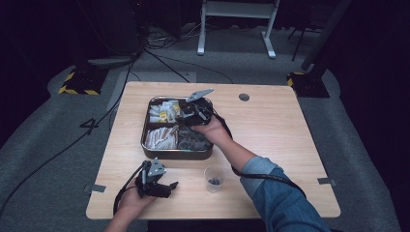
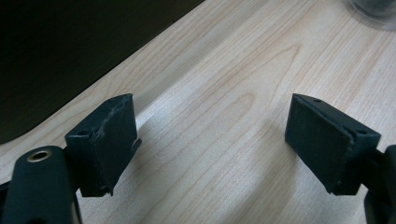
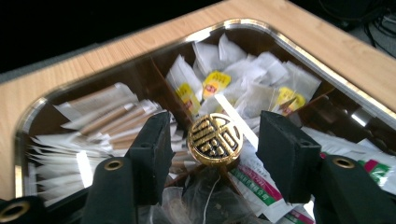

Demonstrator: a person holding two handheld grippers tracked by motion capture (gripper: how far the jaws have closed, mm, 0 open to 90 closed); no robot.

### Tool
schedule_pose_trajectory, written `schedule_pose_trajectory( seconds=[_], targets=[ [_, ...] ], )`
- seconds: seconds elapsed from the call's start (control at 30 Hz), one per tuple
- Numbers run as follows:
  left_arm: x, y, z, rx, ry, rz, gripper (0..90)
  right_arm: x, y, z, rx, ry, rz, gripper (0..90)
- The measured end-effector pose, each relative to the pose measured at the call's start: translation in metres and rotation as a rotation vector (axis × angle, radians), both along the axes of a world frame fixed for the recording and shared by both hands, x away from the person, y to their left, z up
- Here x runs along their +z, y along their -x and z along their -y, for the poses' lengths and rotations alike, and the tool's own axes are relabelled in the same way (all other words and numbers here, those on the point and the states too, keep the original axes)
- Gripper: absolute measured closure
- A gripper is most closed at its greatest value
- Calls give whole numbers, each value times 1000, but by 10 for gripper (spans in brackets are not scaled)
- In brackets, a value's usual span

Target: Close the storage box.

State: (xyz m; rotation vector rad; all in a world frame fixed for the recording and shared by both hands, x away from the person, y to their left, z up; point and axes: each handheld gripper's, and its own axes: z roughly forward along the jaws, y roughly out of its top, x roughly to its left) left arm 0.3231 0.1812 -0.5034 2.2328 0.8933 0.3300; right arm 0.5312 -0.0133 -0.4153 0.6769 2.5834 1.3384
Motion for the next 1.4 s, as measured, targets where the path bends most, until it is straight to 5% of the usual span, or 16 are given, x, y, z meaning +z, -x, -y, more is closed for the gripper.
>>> schedule_pose_trajectory(
  seconds=[0.3, 0.67, 1.03, 1.4],
  targets=[
    [0, 0, 0, 0, 3, 0, 172, 36, 18, 26, 34, -47, 47, 442],
    [0, -3, -6, 12, 6, -3, 172, 76, 35, 80, 37, -56, 125, 431],
    [0, -4, -10, 23, -3, 2, 172, 87, 44, 117, 16, -68, 134, 427],
    [0, -3, -10, 28, -2, 1, 171, 79, 74, 173, -3, -45, 144, 422]
  ],
)
